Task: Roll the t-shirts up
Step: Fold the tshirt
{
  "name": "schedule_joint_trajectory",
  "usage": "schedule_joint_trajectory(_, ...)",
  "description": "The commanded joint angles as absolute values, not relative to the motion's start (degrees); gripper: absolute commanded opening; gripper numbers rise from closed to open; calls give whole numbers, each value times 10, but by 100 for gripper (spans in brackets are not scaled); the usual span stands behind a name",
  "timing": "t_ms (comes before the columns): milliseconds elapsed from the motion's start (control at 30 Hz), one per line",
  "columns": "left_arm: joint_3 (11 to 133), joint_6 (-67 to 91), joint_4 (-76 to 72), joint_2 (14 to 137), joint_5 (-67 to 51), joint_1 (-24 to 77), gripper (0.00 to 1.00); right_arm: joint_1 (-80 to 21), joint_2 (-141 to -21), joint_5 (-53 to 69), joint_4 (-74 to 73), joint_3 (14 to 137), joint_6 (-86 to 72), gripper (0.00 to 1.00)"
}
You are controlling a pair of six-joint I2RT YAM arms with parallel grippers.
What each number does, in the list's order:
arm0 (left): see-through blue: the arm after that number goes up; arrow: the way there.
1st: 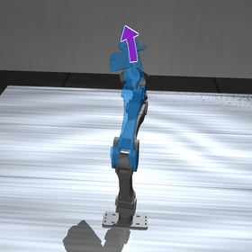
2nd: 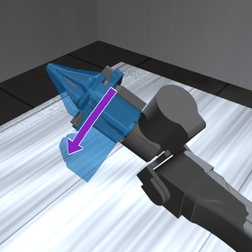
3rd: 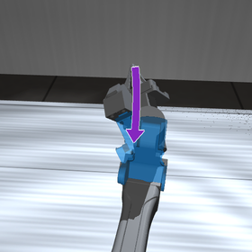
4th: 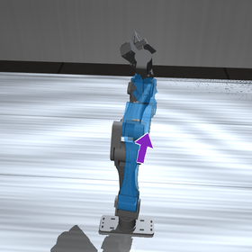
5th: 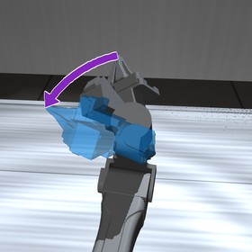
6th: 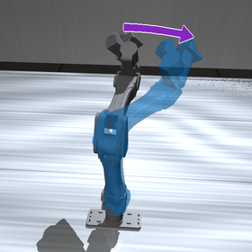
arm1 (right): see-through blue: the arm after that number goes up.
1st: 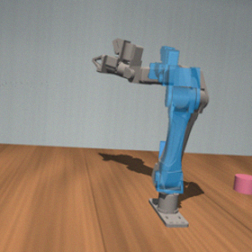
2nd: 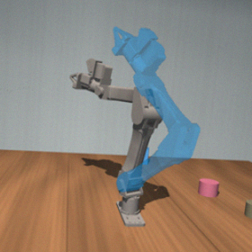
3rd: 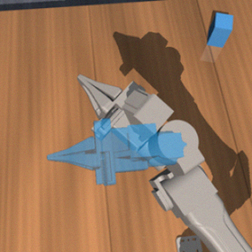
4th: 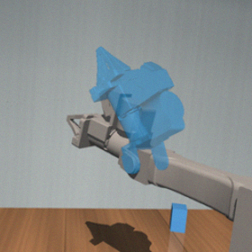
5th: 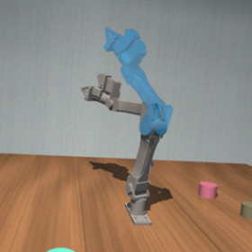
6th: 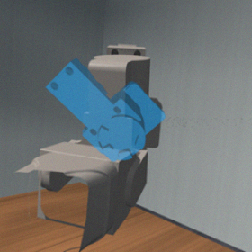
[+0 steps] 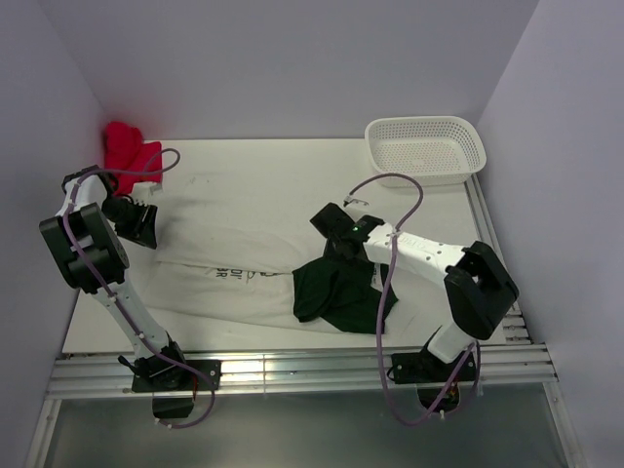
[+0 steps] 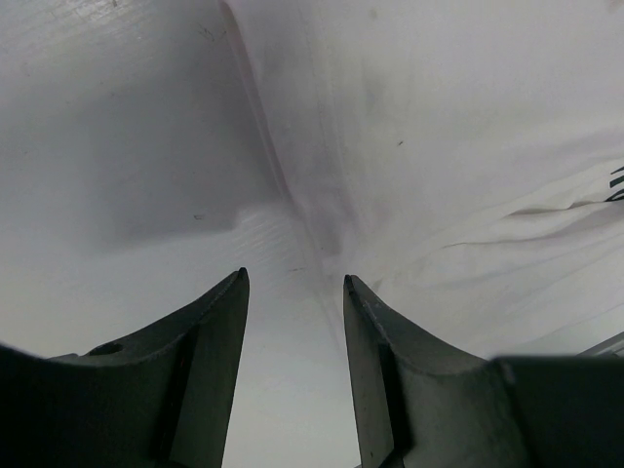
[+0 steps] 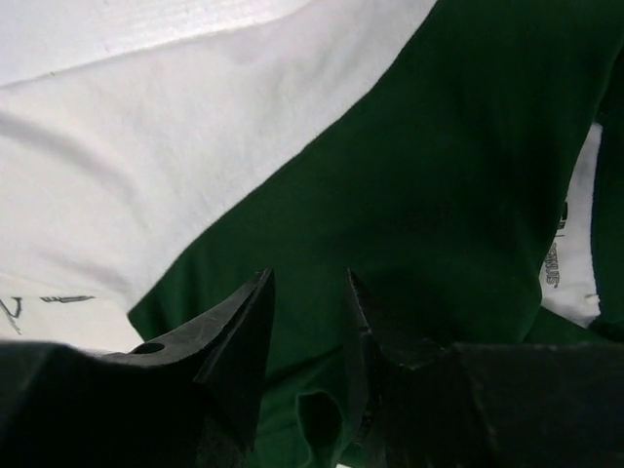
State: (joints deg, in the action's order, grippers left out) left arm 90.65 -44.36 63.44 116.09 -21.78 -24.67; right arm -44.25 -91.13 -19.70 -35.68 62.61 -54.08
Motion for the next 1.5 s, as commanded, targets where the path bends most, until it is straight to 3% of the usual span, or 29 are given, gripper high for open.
schedule_joint_trajectory(0, 924, -455, 642, 1163, -236, -245, 50, -445, -883, -185, -340, 587, -540, 40)
schedule_joint_trajectory(267, 916, -458, 636, 1164, -235, -245, 49, -492, -733, -189, -361, 486, -616, 37)
schedule_joint_trajectory(533, 910, -458, 632, 1163, -231, -245, 49, -610, -628, -219, -421, 427, -742, 35)
schedule_joint_trajectory(733, 913, -455, 633, 1166, -236, -245, 49, -621, -645, -264, -446, 446, -765, 46)
schedule_joint_trajectory(1000, 914, -457, 636, 1159, -235, -245, 49, -595, -722, -294, -488, 517, -731, 46)
schedule_joint_trajectory(1467, 916, -456, 640, 1155, -233, -245, 49, -547, -752, -269, -429, 498, -674, 29)
